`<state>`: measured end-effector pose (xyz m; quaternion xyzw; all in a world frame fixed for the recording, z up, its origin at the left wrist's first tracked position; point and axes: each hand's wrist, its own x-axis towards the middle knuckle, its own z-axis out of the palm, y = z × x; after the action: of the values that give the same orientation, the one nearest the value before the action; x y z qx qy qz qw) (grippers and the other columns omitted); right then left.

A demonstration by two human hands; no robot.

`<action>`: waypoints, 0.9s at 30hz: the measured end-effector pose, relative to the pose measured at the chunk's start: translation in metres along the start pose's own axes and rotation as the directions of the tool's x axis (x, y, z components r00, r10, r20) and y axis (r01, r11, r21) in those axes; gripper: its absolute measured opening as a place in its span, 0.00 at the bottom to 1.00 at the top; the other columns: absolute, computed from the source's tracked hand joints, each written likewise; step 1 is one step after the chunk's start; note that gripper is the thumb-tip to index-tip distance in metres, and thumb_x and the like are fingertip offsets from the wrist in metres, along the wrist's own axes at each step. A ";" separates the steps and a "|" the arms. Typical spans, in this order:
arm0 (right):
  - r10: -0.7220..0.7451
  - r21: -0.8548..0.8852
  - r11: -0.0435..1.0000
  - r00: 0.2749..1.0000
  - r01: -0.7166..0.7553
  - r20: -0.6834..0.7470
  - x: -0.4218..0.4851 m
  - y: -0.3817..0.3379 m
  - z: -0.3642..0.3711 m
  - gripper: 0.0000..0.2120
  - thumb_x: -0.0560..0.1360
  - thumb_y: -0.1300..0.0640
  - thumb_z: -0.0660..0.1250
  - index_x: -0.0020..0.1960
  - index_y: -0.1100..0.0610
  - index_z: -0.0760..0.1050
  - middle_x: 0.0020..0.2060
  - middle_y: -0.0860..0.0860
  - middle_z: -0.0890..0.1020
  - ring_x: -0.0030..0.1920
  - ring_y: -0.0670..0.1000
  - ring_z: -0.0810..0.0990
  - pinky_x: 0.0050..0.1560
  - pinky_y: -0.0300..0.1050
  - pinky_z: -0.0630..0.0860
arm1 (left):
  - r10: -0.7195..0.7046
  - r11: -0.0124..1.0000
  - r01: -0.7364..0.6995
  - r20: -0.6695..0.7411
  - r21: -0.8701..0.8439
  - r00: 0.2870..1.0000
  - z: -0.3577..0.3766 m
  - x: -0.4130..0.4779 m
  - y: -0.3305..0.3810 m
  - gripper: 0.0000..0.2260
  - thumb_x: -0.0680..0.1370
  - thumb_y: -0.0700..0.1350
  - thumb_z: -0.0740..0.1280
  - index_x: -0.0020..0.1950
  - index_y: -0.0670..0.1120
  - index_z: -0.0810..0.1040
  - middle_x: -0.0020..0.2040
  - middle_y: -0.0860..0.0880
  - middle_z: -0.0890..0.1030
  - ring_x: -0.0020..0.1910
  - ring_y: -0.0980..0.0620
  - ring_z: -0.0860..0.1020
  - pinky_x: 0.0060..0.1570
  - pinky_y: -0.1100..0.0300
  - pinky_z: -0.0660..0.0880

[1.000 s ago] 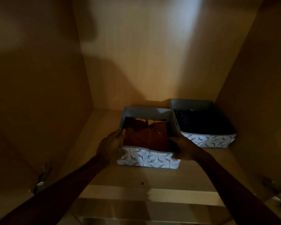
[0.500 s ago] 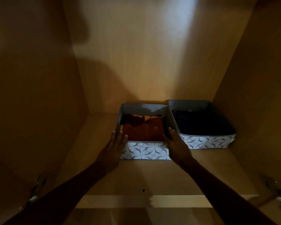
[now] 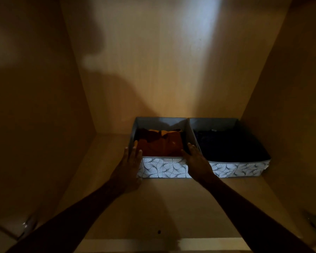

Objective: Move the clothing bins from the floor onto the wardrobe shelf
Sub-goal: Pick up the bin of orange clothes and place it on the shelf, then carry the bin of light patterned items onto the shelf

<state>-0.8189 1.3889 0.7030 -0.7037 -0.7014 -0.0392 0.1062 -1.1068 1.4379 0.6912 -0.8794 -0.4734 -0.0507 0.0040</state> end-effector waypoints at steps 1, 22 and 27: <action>0.000 0.000 1.000 1.000 0.000 0.002 0.002 0.001 0.001 0.36 0.73 0.68 0.64 0.77 0.52 0.57 0.78 0.59 0.51 0.77 0.60 0.52 0.75 0.54 0.59 | -0.012 1.000 0.012 -0.004 -0.013 1.000 0.000 0.002 0.000 0.48 0.72 0.57 0.68 0.78 0.43 0.39 0.76 0.42 0.35 0.74 0.35 0.33 0.74 0.41 0.48; 0.003 0.250 0.968 0.993 0.026 -0.115 -0.026 -0.015 -0.007 0.27 0.76 0.61 0.65 0.74 0.54 0.64 0.75 0.56 0.63 0.74 0.57 0.63 0.68 0.53 0.68 | -0.187 0.923 0.092 -0.226 -0.375 0.956 0.000 -0.018 0.010 0.32 0.74 0.62 0.60 0.74 0.49 0.66 0.77 0.45 0.61 0.77 0.45 0.57 0.73 0.46 0.61; 0.040 0.509 0.855 0.966 0.099 -0.255 -0.080 -0.047 -0.006 0.22 0.75 0.55 0.67 0.69 0.55 0.72 0.66 0.52 0.76 0.67 0.52 0.73 0.65 0.47 0.72 | -0.405 0.722 0.184 -0.192 -0.667 0.894 0.019 -0.084 0.025 0.28 0.75 0.64 0.58 0.69 0.49 0.72 0.67 0.53 0.73 0.65 0.55 0.70 0.64 0.61 0.66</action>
<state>-0.8659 1.3091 0.6969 -0.6269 -0.6772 0.0586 0.3807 -1.1304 1.3558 0.6654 -0.7197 -0.5563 -0.3508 -0.2224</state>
